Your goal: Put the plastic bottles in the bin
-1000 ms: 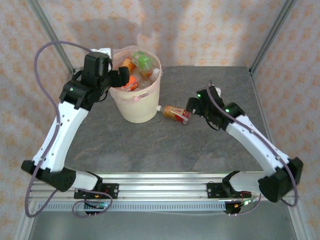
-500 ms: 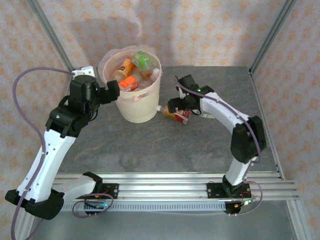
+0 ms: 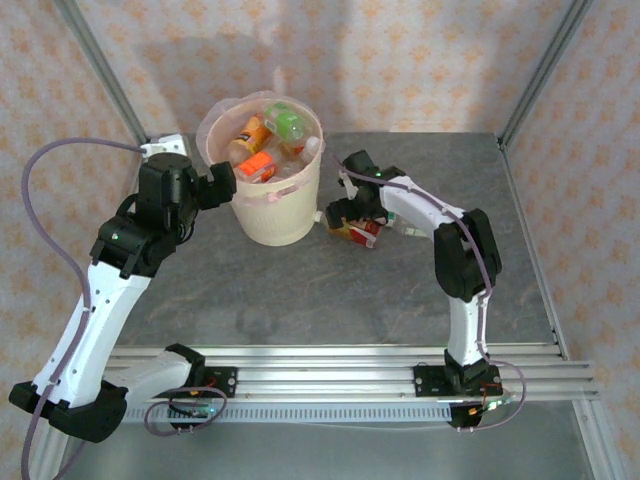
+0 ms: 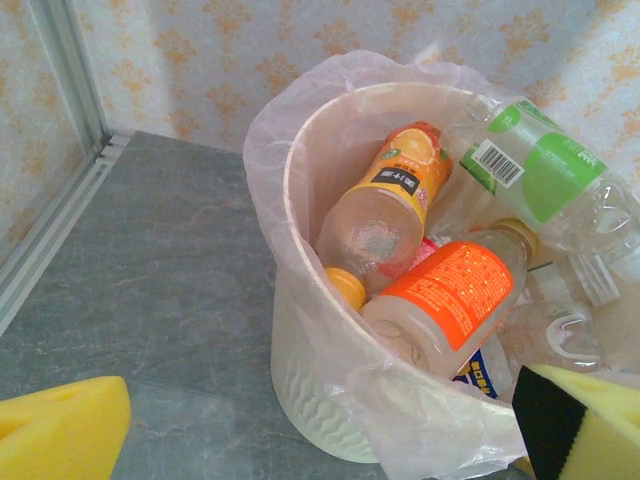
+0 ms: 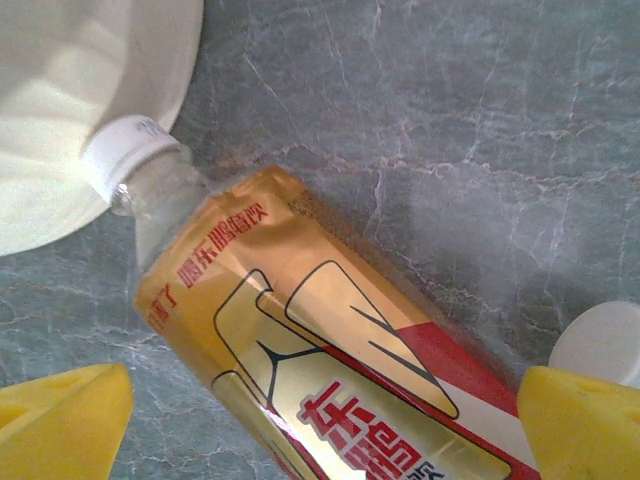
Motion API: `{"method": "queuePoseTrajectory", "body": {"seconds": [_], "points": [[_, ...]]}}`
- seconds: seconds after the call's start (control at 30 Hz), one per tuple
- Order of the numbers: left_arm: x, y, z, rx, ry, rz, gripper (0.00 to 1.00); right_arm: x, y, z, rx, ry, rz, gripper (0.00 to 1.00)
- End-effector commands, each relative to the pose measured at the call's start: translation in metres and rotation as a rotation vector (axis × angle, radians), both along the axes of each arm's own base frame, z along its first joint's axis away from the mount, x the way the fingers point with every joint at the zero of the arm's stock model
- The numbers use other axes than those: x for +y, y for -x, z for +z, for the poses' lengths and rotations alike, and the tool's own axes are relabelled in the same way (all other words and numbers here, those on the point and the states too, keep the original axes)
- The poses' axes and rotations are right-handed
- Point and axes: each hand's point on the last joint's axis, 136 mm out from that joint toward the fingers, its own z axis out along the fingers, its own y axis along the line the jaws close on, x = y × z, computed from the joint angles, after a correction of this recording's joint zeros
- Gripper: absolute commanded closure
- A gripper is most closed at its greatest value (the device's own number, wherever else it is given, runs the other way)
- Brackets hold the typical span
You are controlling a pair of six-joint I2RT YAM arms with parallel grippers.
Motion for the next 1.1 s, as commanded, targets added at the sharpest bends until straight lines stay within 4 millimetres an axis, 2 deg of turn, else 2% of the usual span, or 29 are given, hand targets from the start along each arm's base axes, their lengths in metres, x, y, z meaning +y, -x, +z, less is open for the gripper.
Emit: {"method": "queuePoseTrajectory", "body": {"seconds": [0.0,0.27,0.43,0.67,0.83,1.07], "points": [[0.004,-0.003,0.002,-0.019,0.003,0.03,0.0,0.0,0.007,-0.004,0.037,-0.001,0.018,0.0],[0.003,-0.004,0.002,-0.022,0.012,0.031,0.0,0.008,0.033,-0.004,0.066,-0.035,0.041,0.05],[0.002,-0.005,0.001,-0.022,0.018,0.027,0.0,0.005,0.047,-0.005,0.053,-0.024,0.014,0.06],[0.0,-0.006,0.0,-0.019,0.022,0.024,0.0,0.0,0.061,-0.019,0.044,0.057,-0.016,0.06],[0.0,-0.006,-0.001,-0.019,0.025,0.024,0.0,-0.006,0.064,-0.032,0.034,0.087,-0.077,0.06],[-0.001,-0.006,0.0,-0.019,0.031,0.018,0.0,-0.004,0.076,-0.046,0.063,0.06,-0.075,0.16]]}}
